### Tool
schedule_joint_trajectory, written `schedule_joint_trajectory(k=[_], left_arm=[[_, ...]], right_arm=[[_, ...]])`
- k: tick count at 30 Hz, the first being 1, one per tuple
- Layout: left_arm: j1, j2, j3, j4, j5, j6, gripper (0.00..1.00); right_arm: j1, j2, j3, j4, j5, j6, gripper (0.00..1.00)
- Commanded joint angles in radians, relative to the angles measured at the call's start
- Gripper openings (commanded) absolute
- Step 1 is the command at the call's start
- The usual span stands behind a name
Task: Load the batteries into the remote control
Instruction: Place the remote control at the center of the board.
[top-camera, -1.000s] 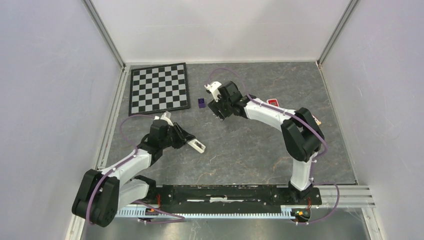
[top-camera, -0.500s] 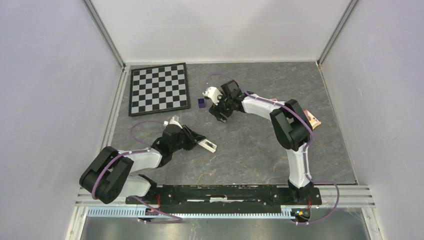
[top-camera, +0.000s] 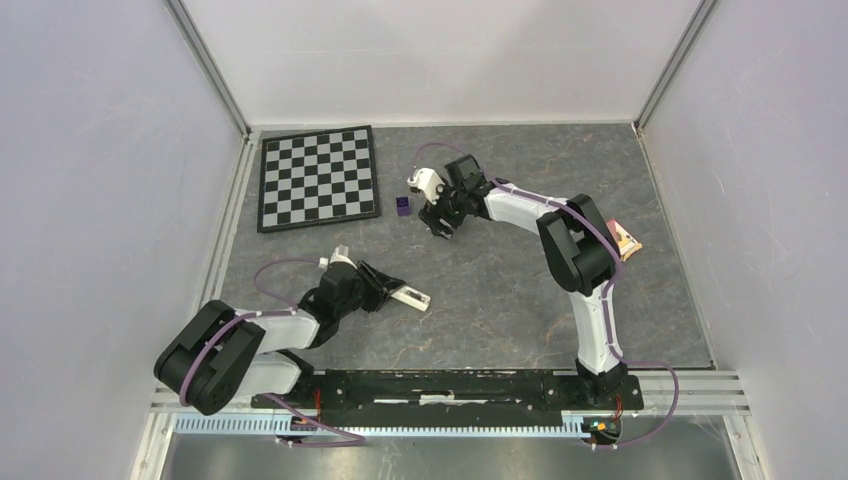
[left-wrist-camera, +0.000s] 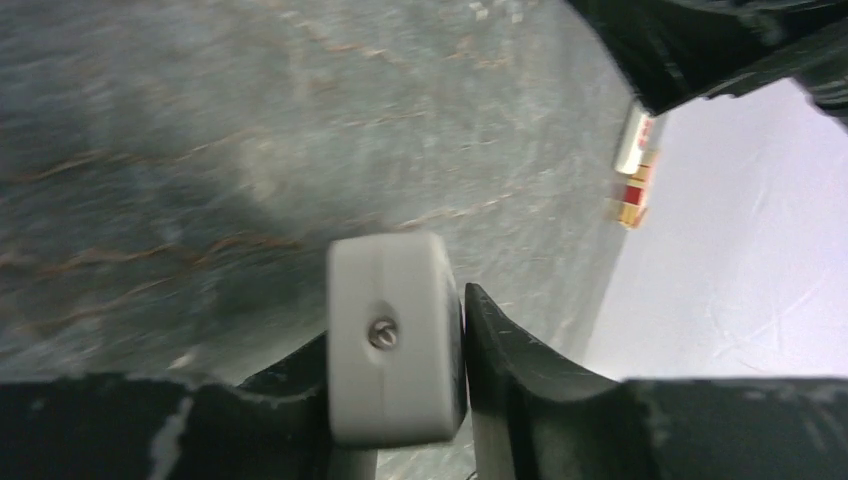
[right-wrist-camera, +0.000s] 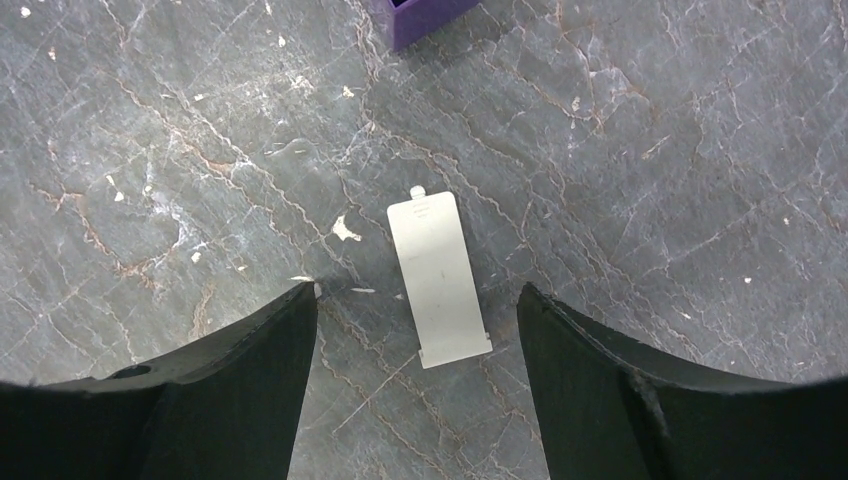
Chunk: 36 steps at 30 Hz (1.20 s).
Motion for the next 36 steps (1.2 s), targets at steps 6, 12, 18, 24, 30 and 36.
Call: schedule_joint_trajectory(k=[6,12,18,24,30,36], left_arm=[[-0.005,-0.096,-0.046,-0.217,-0.084,0.009,0.56],[-0.006,-0.15,-0.054,-0.293,-0.09,-0.018,0.69],[-0.005,-0.238,-0.036,-0.472,-0.156,-0.033,0.66],[-0.005,-0.274,-0.032,-0.557,-0.163,-0.05,0.62],[-0.005,-0.333,-0.008,-0.596,-0.147,-0.097,0.7],[0.003,-0.335,0.219,-0.912,-0.251,-0.197,0.78]], right_arm=[[-0.033,0.014,-0.056,-0.032,-0.156,0.028,0.81],[-0.034,0.033,-0.054,-0.055,-0.142,0.054,0.65],[-0.035,0.025,-0.066,-0.061,-0.132,0.071,0.48],[-0.034,-0.002,-0.094,-0.061,-0.138,0.087,0.48],[-0.034,-0.016,-0.143,-0.061,-0.147,0.119,0.42],[-0.034,-0.029,-0.184,-0.06,-0.111,0.152,0.38]])
